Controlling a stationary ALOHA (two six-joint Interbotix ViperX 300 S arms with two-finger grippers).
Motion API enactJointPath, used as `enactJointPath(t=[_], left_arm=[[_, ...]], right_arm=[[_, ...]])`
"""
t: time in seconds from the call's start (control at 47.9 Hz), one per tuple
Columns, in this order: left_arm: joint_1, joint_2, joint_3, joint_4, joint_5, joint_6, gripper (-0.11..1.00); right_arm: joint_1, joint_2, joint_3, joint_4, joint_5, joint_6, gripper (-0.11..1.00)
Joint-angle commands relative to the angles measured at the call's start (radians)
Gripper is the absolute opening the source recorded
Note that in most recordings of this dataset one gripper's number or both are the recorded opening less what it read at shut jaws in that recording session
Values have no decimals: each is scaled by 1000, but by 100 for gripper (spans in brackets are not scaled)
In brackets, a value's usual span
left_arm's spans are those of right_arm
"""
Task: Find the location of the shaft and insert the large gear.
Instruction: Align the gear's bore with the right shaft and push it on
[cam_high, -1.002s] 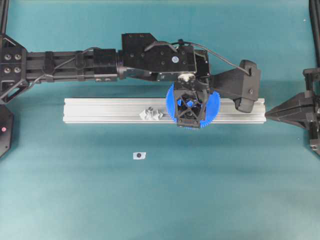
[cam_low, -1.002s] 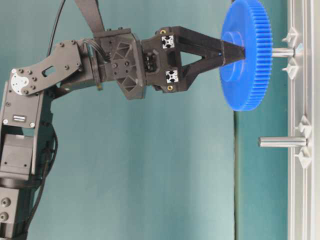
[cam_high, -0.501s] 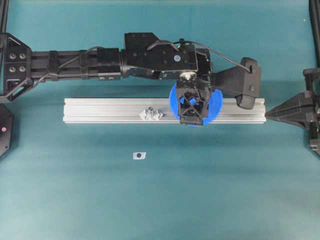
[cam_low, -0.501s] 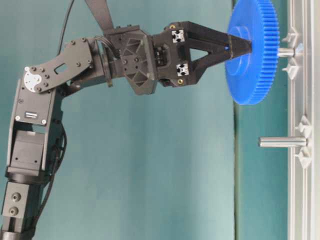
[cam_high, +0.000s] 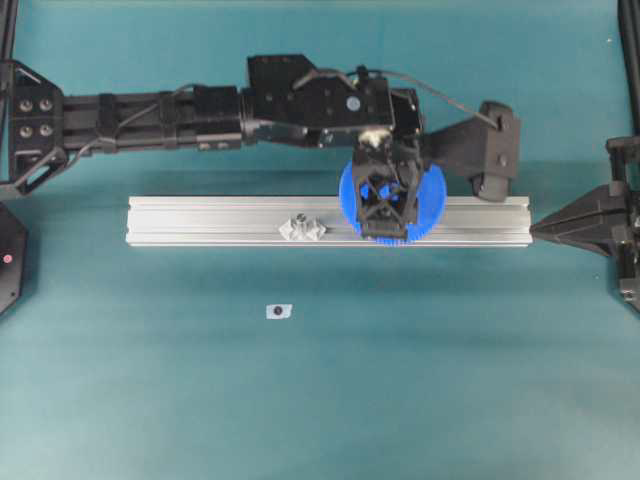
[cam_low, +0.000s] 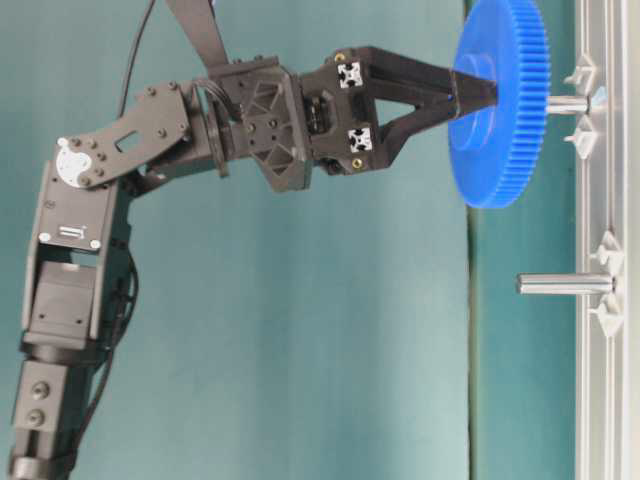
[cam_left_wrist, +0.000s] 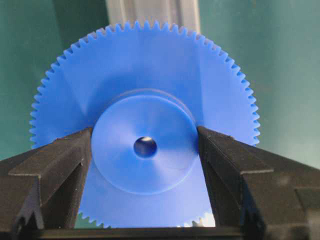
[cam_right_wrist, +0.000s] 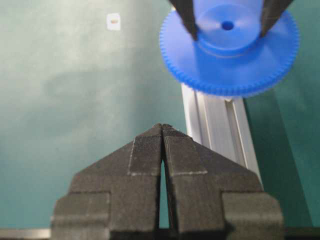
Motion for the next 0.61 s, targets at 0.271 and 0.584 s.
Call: enactJointPath(t=[0.271,0.584], left_arm=[[29,-20,-9,3,-3,18,70],[29,-20,-9,3,-3,14,70]], right_arm=[[-3,-6,-9,-2,-5,9,0],[-3,-8,-8,-2,-5,8,0]])
